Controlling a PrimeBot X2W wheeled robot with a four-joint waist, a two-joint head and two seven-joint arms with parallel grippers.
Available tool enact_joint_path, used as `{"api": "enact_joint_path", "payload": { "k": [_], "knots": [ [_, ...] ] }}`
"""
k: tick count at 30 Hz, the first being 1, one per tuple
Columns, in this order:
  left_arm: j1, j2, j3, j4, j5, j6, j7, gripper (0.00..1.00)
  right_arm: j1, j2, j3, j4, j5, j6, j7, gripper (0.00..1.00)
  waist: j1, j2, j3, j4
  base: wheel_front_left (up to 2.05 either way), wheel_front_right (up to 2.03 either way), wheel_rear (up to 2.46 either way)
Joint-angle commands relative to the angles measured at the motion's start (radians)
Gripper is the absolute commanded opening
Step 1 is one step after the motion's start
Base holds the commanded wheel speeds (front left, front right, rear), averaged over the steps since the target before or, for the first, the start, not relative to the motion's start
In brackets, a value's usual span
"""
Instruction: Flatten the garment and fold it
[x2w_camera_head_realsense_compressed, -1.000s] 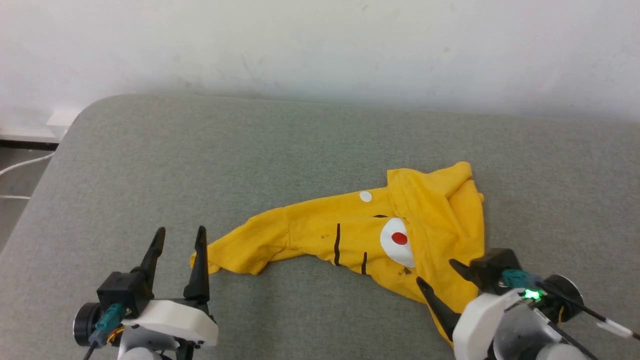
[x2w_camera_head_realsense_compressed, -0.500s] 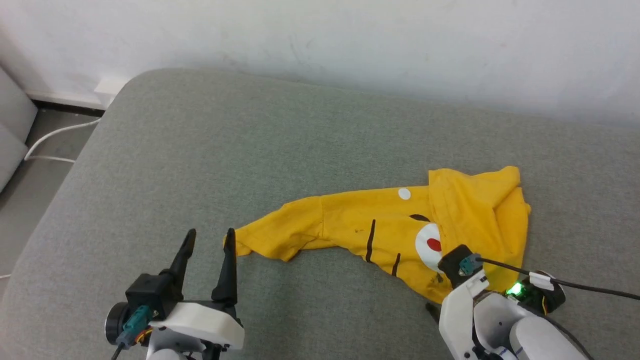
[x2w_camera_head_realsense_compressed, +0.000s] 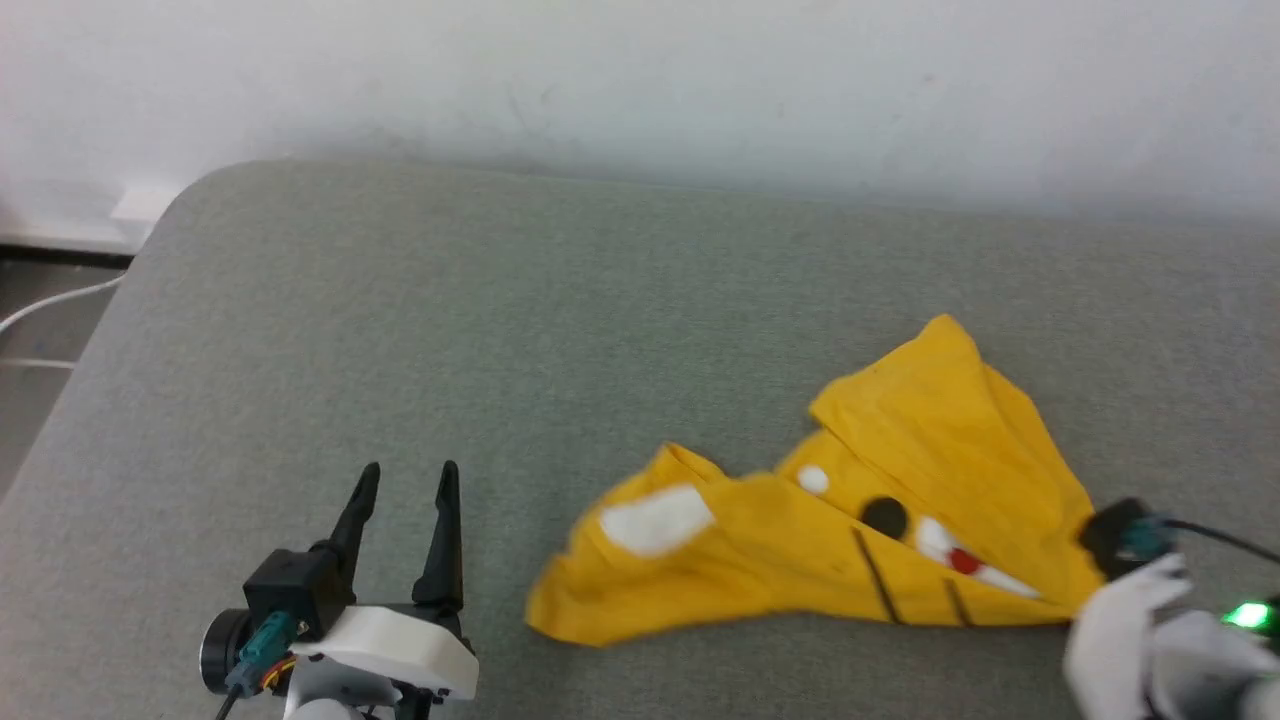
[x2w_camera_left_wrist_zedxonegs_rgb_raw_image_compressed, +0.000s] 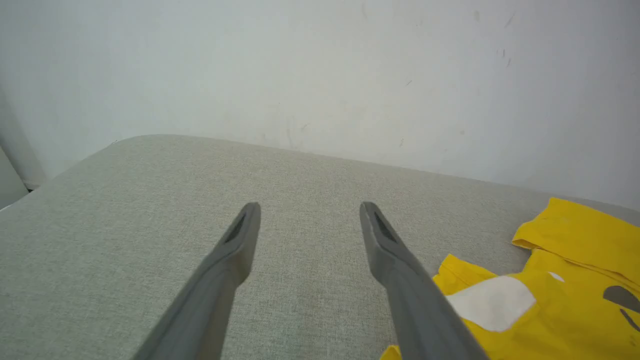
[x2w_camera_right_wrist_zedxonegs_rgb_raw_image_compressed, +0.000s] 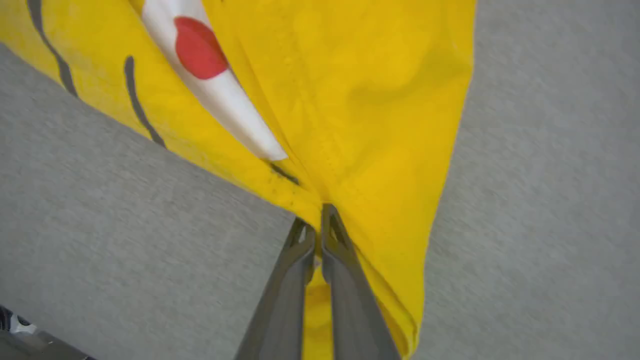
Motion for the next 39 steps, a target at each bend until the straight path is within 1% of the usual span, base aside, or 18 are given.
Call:
{"api": "enact_joint_path", "payload": {
  "k": [1,3,5,8,9,10,11,15,18,21,27,30,34,36,37,38,39],
  "knots": [
    [0.001,-0.001,0.003,0.005,0.014,-0.008,-0.005,1.00,0.044,-0.033,-0.056,-0.049,-0.001,-0.002,0.035,0.00,-0.0001,-0.0001,-0.028,-0.055,0.00,0.00,0.00],
    [0.000,-0.007,0.007,0.006,0.017,-0.010,-0.005,1.00,0.095,-0.059,-0.142,-0.120,-0.011,-0.002,0.085,0.00,-0.0001,-0.0001,-0.029,-0.077,0.00,0.00,0.00],
    [-0.002,-0.011,0.006,0.006,0.021,-0.018,-0.005,1.00,0.135,-0.067,-0.214,-0.170,-0.012,-0.002,0.109,0.00,-0.0001,-0.0001,-0.027,-0.096,0.00,0.00,0.00],
    [-0.015,-0.020,-0.010,0.018,0.028,-0.034,-0.005,1.00,0.165,-0.043,-0.265,-0.186,-0.009,-0.002,0.095,0.00,-0.0001,-0.0001,-0.020,-0.117,0.00,0.00,0.00],
    [-0.020,-0.023,-0.019,0.026,0.030,-0.041,-0.005,1.00,0.164,-0.027,-0.273,-0.181,-0.011,-0.002,0.073,0.08,-0.0001,-0.0001,-0.018,-0.123,0.00,0.00,0.00],
    [-0.027,-0.026,-0.030,0.035,0.031,-0.048,-0.004,1.00,0.162,-0.013,-0.274,-0.174,-0.018,-0.002,0.044,0.60,-0.0001,-0.0001,-0.016,-0.127,0.00,0.00,0.00],
    [-0.033,-0.030,-0.040,0.044,0.031,-0.055,0.001,1.00,0.159,0.004,-0.272,-0.165,-0.021,-0.002,0.018,1.00,-0.0001,-0.0001,-0.014,-0.132,0.00,0.00,0.00],
    [-0.059,-0.045,-0.091,0.071,0.007,-0.099,0.068,1.00,0.131,0.078,-0.246,-0.171,0.014,-0.002,-0.074,1.00,-0.0001,-0.0001,-0.004,-0.161,0.00,0.00,0.00],
    [-0.080,-0.054,-0.154,0.082,-0.008,-0.128,0.170,1.00,0.113,0.107,-0.240,-0.209,0.026,-0.002,-0.123,1.00,-0.0001,-0.0001,0.007,-0.183,0.00,0.00,0.00],
    [-0.109,-0.064,-0.204,0.093,-0.039,-0.145,0.280,1.00,0.099,0.133,-0.245,-0.263,0.011,-0.002,-0.164,1.00,-0.0001,-0.0001,0.022,-0.206,0.00,0.00,0.00],
    [-0.187,-0.060,-0.282,0.144,-0.049,-0.158,0.441,1.00,0.084,0.183,-0.253,-0.316,-0.042,-0.002,-0.216,1.00,-0.0001,-0.0001,0.063,-0.259,0.00,0.00,0.00],
    [-0.232,-0.053,-0.307,0.181,-0.051,-0.161,0.496,1.00,0.089,0.201,-0.253,-0.313,-0.060,-0.002,-0.230,1.00,-0.0001,-0.0001,0.086,-0.283,0.00,0.00,0.00],
    [-0.290,-0.028,-0.345,0.247,-0.035,-0.164,0.573,1.00,0.096,0.216,-0.247,-0.297,-0.080,-0.002,-0.248,1.00,-0.0001,-0.0001,0.111,-0.309,0.00,0.00,0.00],
    [-0.299,-0.021,-0.376,0.284,-0.051,-0.166,0.633,1.00,0.096,0.227,-0.243,-0.287,-0.083,-0.002,-0.258,1.00,-0.0001,-0.0001,0.117,-0.318,0.00,0.00,0.00],
    [-0.301,-0.019,-0.390,0.295,-0.068,-0.167,0.659,0.39,0.097,0.231,-0.242,-0.282,-0.085,-0.002,-0.263,1.00,-0.0001,-0.0001,0.118,-0.320,0.00,0.00,0.00],
    [-0.306,-0.013,-0.405,0.296,-0.080,-0.168,0.674,0.06,0.097,0.234,-0.241,-0.276,-0.086,-0.002,-0.268,1.00,-0.0001,-0.0001,0.119,-0.321,0.00,0.00,0.00],
    [-0.310,-0.006,-0.413,0.290,-0.091,-0.168,0.672,0.00,0.098,0.235,-0.240,-0.271,-0.087,-0.002,-0.272,1.00,-0.0001,-0.0001,0.118,-0.321,0.00,0.00,0.00]
  ]
}}
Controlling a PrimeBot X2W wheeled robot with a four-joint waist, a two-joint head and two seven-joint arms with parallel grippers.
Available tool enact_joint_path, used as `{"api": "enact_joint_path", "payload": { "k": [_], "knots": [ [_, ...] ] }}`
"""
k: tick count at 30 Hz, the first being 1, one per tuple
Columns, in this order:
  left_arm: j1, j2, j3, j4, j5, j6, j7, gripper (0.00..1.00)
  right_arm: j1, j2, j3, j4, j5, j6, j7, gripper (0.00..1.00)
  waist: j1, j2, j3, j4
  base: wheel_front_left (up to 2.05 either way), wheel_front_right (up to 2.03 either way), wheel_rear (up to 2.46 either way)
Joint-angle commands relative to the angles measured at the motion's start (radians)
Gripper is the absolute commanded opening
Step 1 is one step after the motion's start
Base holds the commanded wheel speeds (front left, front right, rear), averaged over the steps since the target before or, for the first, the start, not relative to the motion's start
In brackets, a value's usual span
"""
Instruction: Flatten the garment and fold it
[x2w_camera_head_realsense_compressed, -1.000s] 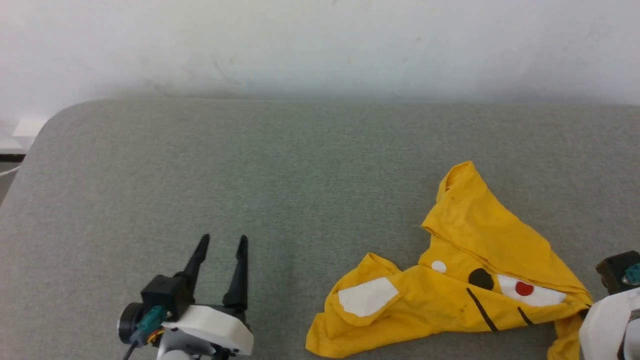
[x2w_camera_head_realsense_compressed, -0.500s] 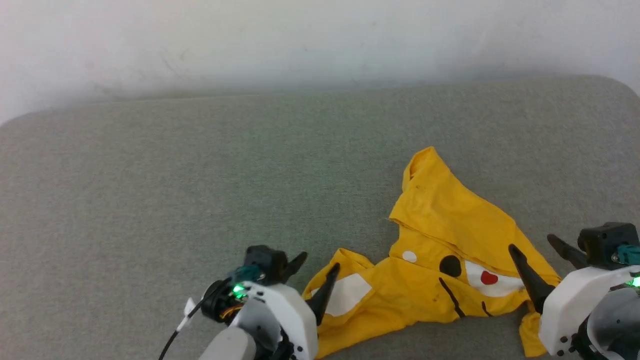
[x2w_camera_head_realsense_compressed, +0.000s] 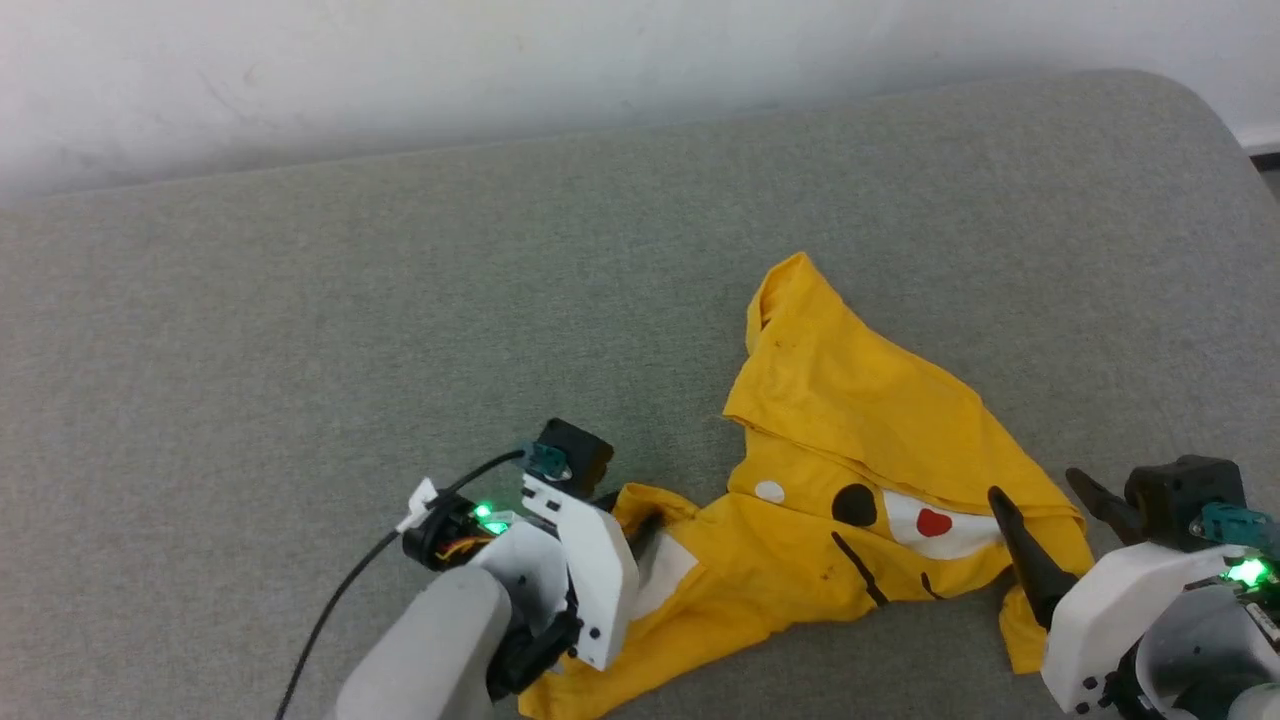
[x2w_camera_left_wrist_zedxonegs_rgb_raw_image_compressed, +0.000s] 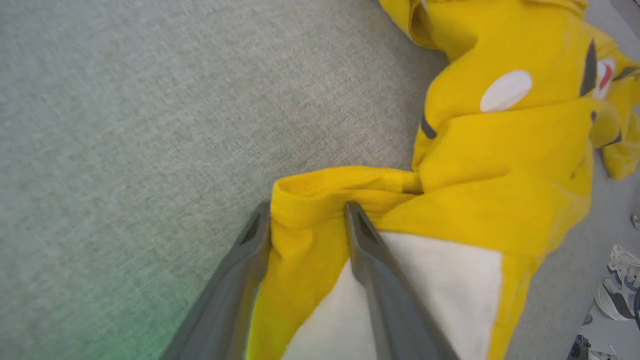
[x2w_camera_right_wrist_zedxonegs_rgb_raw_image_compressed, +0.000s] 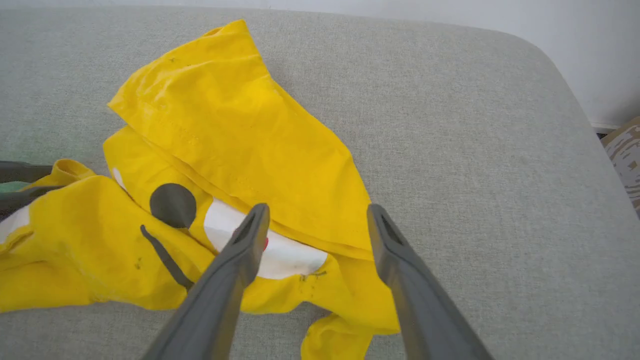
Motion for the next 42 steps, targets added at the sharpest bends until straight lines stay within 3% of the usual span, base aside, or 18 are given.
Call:
{"api": "enact_joint_path", "payload": {
  "k": [1,6,16,21,27,28,29,30,36,42],
  "knots": [
    [0.026,0.014,-0.022,0.029,-0.026,-0.007,0.005,0.00,0.002,0.006,-0.001,0.009,-0.010,-0.002,-0.011,1.00,0.0002,-0.0001,0.009,-0.010,0.00,0.00,0.00],
    [0.009,0.042,0.064,0.001,-0.060,0.011,-0.158,0.00,0.004,0.013,-0.011,0.029,-0.023,-0.002,-0.028,1.00,0.0002,-0.0001,-0.024,0.017,0.00,0.00,0.00],
    [0.038,0.122,0.335,-0.120,-0.123,0.167,-0.445,0.00,0.017,0.025,-0.013,0.048,-0.028,-0.002,-0.042,1.00,0.0002,-0.0001,-0.092,0.105,0.00,0.00,0.00],
    [0.132,0.156,0.441,-0.122,-0.162,0.240,-0.486,0.00,0.023,0.037,-0.001,0.060,-0.026,-0.002,-0.047,1.00,0.0002,-0.0001,-0.099,0.145,0.00,0.00,0.00],
    [0.247,0.136,0.436,-0.075,-0.185,0.263,-0.458,0.00,0.017,0.038,0.019,0.079,-0.029,-0.002,-0.060,1.00,0.0002,-0.0001,-0.095,0.178,0.00,0.00,0.00],
    [0.261,0.128,0.430,-0.065,-0.188,0.261,-0.456,0.05,0.014,0.038,0.027,0.084,-0.030,-0.002,-0.064,1.00,0.0002,-0.0001,-0.094,0.184,0.00,0.00,0.00],
    [0.270,0.120,0.422,-0.057,-0.188,0.257,-0.462,0.48,0.010,0.039,0.036,0.089,-0.029,-0.002,-0.069,1.00,0.0002,-0.0001,-0.093,0.190,0.00,0.00,0.00],
    [0.274,0.114,0.416,-0.054,-0.185,0.251,-0.476,1.00,0.006,0.038,0.047,0.092,-0.030,-0.002,-0.074,1.00,0.0002,-0.0001,-0.093,0.197,0.00,0.00,0.00],
    [0.257,0.093,0.387,-0.098,-0.131,0.190,-0.627,1.00,-0.032,0.011,0.169,0.098,0.003,-0.002,-0.102,1.00,0.0002,-0.0001,-0.103,0.245,0.00,0.00,0.00],
    [0.276,0.071,0.386,-0.220,-0.014,0.177,-0.653,1.00,-0.085,-0.058,0.344,0.178,0.038,-0.002,-0.053,1.00,0.0002,-0.0001,-0.107,0.299,0.00,0.00,0.00]
  ]
}}
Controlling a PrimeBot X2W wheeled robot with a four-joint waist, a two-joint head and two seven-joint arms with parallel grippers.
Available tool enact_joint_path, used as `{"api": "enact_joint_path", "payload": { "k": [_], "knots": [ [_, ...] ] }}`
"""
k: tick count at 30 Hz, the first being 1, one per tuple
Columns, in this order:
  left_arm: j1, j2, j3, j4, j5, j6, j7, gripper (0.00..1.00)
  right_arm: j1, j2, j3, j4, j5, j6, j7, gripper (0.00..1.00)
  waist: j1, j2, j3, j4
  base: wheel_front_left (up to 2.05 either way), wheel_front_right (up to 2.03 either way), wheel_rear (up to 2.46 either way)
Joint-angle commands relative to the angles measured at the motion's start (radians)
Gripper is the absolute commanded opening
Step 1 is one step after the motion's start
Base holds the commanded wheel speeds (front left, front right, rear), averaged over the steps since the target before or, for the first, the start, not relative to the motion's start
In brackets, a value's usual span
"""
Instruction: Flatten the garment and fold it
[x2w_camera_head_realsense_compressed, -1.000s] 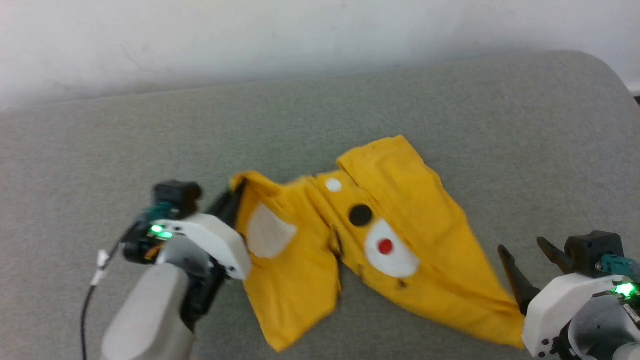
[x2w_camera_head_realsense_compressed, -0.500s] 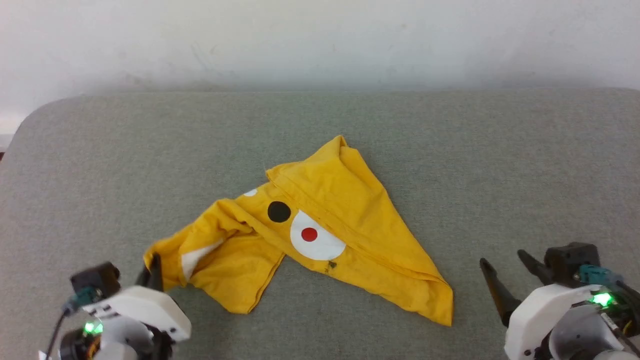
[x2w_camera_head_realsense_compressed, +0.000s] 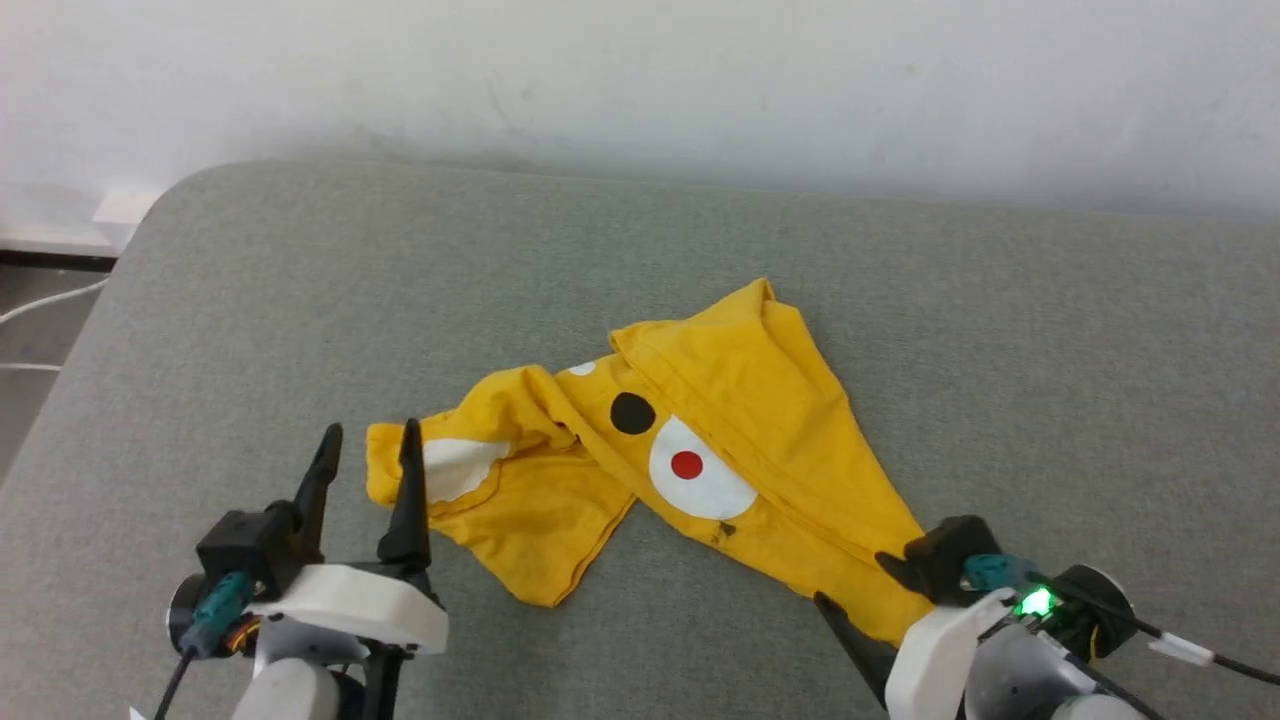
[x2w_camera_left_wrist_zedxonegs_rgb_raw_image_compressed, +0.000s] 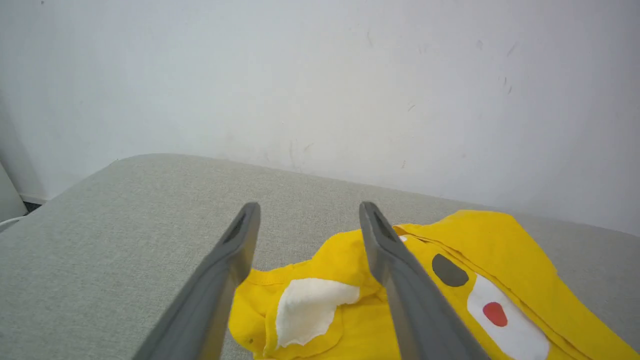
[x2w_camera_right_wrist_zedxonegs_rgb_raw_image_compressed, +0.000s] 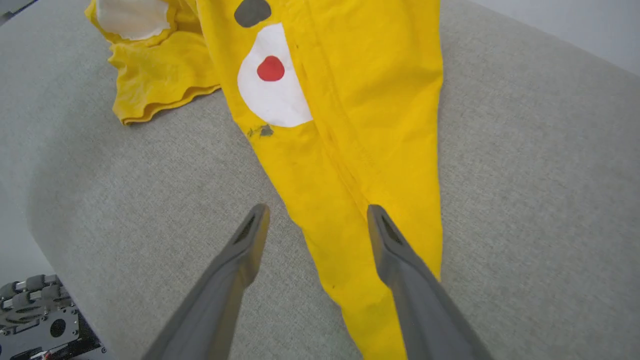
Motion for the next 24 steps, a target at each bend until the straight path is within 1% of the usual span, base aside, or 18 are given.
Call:
{"api": "enact_joint_path", "payload": {
  "k": [1,5,7,12,13,14,17,19,21,24],
  "knots": [
    [0.012,-0.012,-0.002,-0.025,0.026,-0.011,-0.004,1.00,-0.028,-0.014,0.024,0.032,0.006,-0.002,0.009,1.00,0.0000,0.0001,-0.002,0.034,0.00,0.00,0.00],
    [0.042,-0.046,-0.001,-0.050,0.057,-0.024,-0.005,1.00,-0.081,-0.059,0.103,0.147,0.008,-0.002,0.031,1.00,0.0000,0.0001,0.006,0.061,0.00,0.00,0.00],
    [0.049,-0.054,-0.003,-0.045,0.069,-0.033,-0.005,1.00,-0.109,-0.075,0.126,0.203,-0.001,-0.002,0.030,1.00,0.0000,0.0001,0.013,0.070,0.00,0.00,0.00],
    [0.045,-0.069,0.000,-0.019,0.084,-0.051,-0.005,1.00,-0.152,-0.080,0.132,0.324,-0.014,-0.002,0.013,1.00,0.0000,0.0001,0.034,0.083,0.00,0.00,0.00],
    [0.044,-0.072,0.002,-0.015,0.087,-0.054,-0.005,1.00,-0.156,-0.083,0.136,0.345,-0.018,-0.002,0.012,0.46,0.0000,0.0001,0.037,0.083,0.00,0.00,0.00],
    [0.042,-0.074,0.004,-0.010,0.088,-0.056,-0.005,1.00,-0.161,-0.089,0.139,0.363,-0.024,-0.002,0.010,0.00,0.0000,0.0001,0.039,0.083,0.00,0.00,0.00],
    [0.036,-0.081,0.012,-0.002,0.092,-0.062,-0.005,1.00,-0.174,-0.108,0.126,0.399,-0.032,-0.002,-0.007,0.00,0.0000,0.0001,0.044,0.079,0.00,0.00,0.00],
    [0.032,-0.085,0.019,0.001,0.095,-0.065,-0.005,1.00,-0.186,-0.133,0.104,0.405,-0.035,-0.002,-0.021,0.00,0.0000,0.0001,0.042,0.072,0.00,0.00,0.00],
    [0.028,-0.089,0.026,0.000,0.098,-0.070,-0.005,1.00,-0.202,-0.174,0.073,0.405,-0.041,-0.002,-0.028,0.00,0.0000,0.0001,0.039,0.063,0.00,0.00,0.00],
    [0.024,-0.095,0.030,0.001,0.102,-0.081,-0.005,1.00,-0.233,-0.260,0.009,0.399,-0.054,-0.002,-0.030,0.00,0.0000,0.0001,0.032,0.053,0.00,0.00,0.00]
  ]
}}
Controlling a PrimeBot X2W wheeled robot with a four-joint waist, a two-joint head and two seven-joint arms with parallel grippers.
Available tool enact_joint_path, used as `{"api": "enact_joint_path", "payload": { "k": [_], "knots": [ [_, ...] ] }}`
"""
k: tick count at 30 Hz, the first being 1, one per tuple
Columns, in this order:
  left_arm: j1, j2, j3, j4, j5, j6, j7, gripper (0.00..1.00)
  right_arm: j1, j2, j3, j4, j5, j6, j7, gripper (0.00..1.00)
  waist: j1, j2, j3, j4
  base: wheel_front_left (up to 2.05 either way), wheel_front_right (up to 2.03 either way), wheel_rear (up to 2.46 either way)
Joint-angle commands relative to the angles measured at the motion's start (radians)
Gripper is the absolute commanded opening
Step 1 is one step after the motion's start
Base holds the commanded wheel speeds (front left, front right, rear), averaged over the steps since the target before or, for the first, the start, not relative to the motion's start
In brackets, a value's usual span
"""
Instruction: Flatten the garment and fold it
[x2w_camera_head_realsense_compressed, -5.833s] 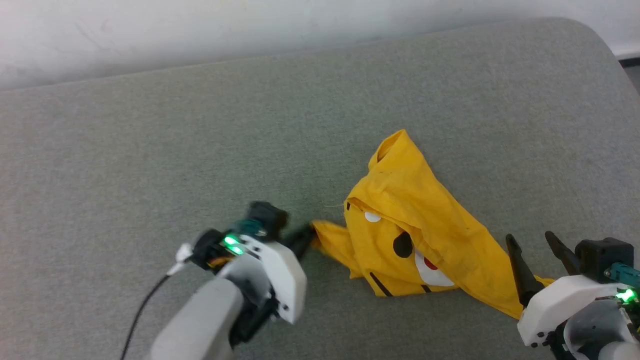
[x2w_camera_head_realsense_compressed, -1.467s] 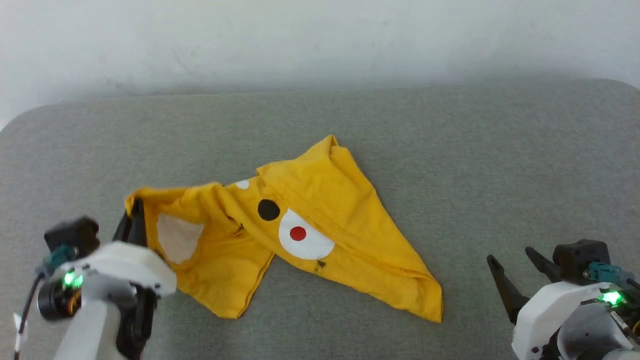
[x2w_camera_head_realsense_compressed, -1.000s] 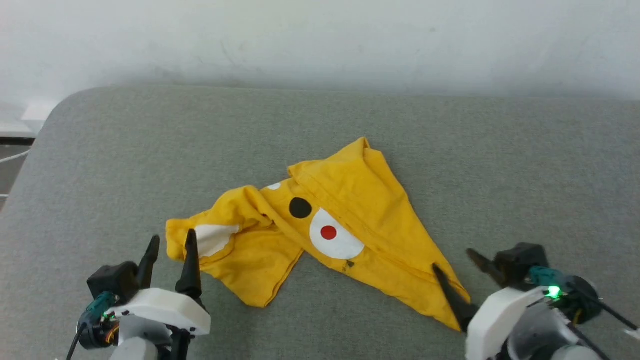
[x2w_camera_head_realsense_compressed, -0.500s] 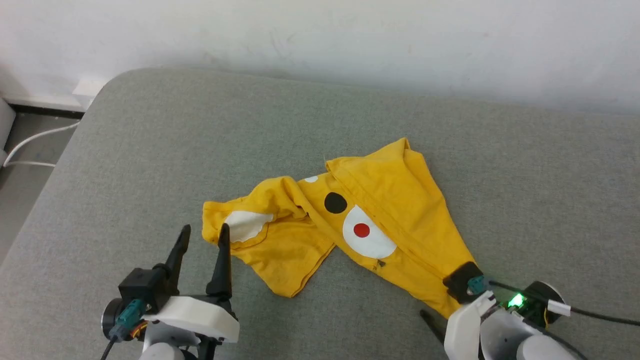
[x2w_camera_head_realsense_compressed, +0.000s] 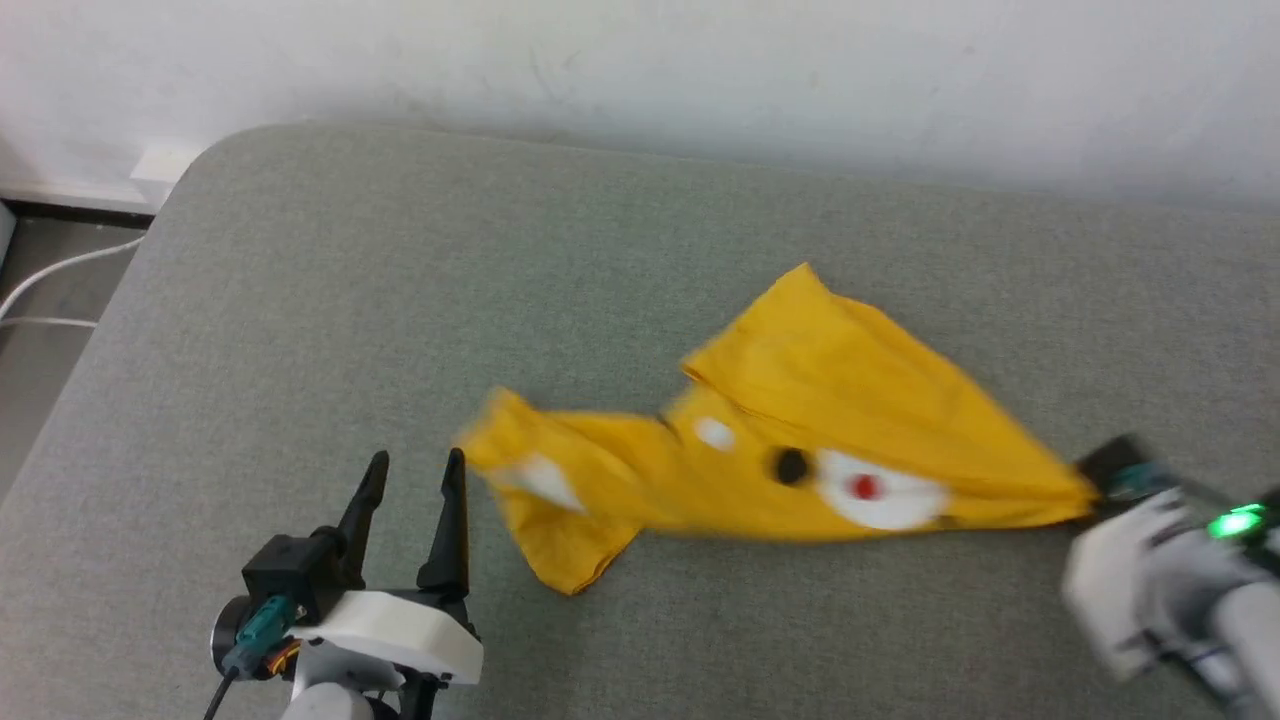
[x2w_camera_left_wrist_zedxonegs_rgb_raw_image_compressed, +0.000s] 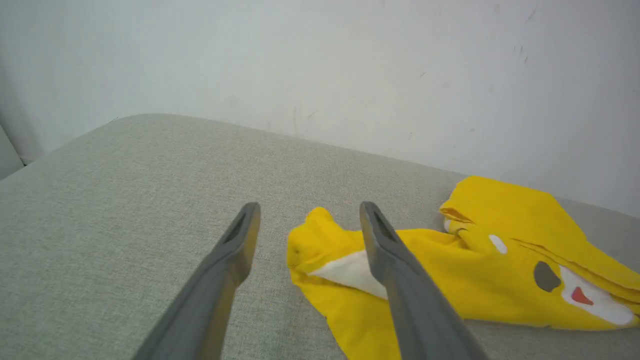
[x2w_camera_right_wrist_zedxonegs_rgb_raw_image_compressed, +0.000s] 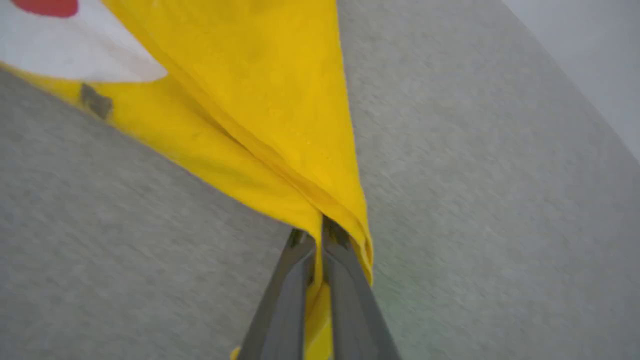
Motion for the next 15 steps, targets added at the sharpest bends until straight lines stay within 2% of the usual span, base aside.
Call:
{"api": "enact_joint_path", "payload": {
  "k": [1,5,8,12,14,15],
  "knots": [
    [-0.017,-0.006,0.003,0.002,0.014,-0.011,-0.005,1.00,-0.020,-0.072,-0.049,0.020,-0.014,-0.009,0.007,0.00,-0.0002,0.0002,-0.008,-0.010,0.00,0.00,0.00],
    [-0.025,-0.013,0.005,0.006,0.021,-0.021,-0.005,1.00,-0.085,-0.179,-0.145,0.032,-0.040,-0.009,-0.011,0.00,-0.0002,0.0002,-0.008,-0.019,0.00,0.00,0.00],
    [-0.031,-0.019,0.006,0.008,0.022,-0.029,-0.005,1.00,-0.138,-0.213,-0.188,0.062,-0.055,-0.009,-0.040,0.00,-0.0002,0.0002,0.000,-0.022,0.00,0.00,0.00],
    [-0.039,-0.025,0.008,0.013,0.027,-0.036,-0.005,1.00,-0.197,-0.208,-0.210,0.139,-0.097,-0.009,-0.092,0.00,-0.0002,0.0002,0.015,-0.024,0.00,0.00,0.00],
    [-0.044,-0.028,0.001,0.021,0.030,-0.043,-0.005,1.00,-0.202,-0.172,-0.204,0.186,-0.103,-0.009,-0.100,0.00,-0.0002,0.0002,0.018,-0.024,0.00,0.00,0.00],
    [-0.046,-0.029,-0.005,0.026,0.033,-0.048,-0.005,1.00,-0.199,-0.149,-0.199,0.206,-0.098,-0.009,-0.102,0.32,-0.0002,0.0002,0.019,-0.025,0.00,0.00,0.00]
  ]
}}
